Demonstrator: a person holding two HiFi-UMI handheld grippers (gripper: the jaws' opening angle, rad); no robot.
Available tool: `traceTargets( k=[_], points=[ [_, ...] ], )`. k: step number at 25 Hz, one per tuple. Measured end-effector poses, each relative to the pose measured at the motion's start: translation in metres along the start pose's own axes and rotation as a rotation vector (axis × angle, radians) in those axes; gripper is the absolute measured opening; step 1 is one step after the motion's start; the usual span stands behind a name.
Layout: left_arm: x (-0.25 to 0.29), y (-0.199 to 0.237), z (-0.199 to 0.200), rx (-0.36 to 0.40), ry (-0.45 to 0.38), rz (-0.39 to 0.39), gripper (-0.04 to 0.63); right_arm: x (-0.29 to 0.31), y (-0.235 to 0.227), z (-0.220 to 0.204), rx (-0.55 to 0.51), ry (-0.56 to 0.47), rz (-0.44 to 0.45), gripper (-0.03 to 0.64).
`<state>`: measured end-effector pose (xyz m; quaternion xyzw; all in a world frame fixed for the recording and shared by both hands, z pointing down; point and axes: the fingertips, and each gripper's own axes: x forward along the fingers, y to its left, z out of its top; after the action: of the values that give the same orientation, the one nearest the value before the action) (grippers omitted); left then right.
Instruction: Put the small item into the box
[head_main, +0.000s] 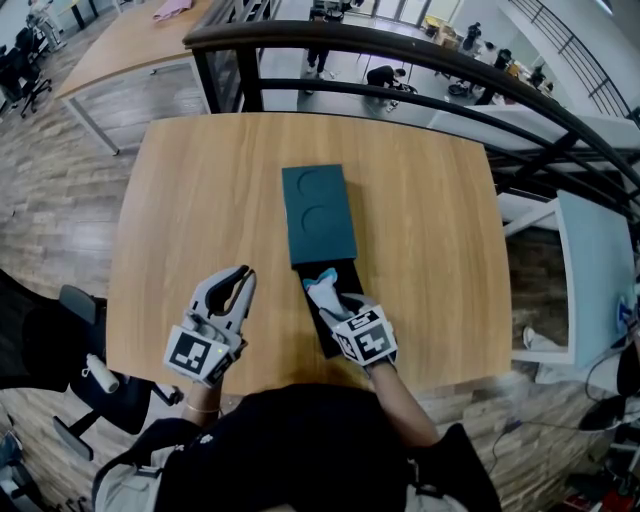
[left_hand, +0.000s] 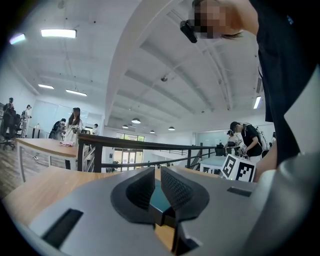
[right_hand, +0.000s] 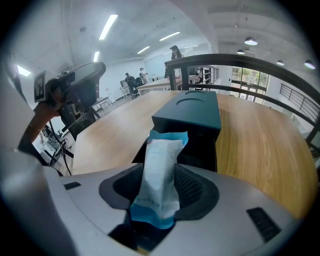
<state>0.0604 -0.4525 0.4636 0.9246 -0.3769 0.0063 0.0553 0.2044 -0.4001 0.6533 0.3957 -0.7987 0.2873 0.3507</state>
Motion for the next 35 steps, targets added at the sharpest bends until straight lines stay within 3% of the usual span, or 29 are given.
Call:
traceTargets(
  k=[14,17,21,25,35],
  points=[
    [-0.001,-0.007,0.009,0.016,-0.004,-0.002,0.025,-0.018,-0.002,0.018,0.02,-0.101,-0.022,0.195],
    [-0.001,-0.012,0.013,0.01,-0.008,-0.006,0.025,-0.031,-0.001,0.031,0.026,-0.17,-0.028,0.184],
    [-0.002,-0.025,0.02,0.017,-0.01,-0.024,0.025,-0.054,0.003,0.045,0.02,-0.275,-0.033,0.095],
    [0.001,-0.044,0.025,0.035,-0.007,-0.055,0.024,-0.078,0.009,0.051,0.029,-0.351,-0.003,0.054],
    [-0.001,-0.088,0.031,0.048,-0.001,-0.107,0.023,-0.152,0.009,0.061,0.042,-0.54,-0.068,0.04]
  ],
)
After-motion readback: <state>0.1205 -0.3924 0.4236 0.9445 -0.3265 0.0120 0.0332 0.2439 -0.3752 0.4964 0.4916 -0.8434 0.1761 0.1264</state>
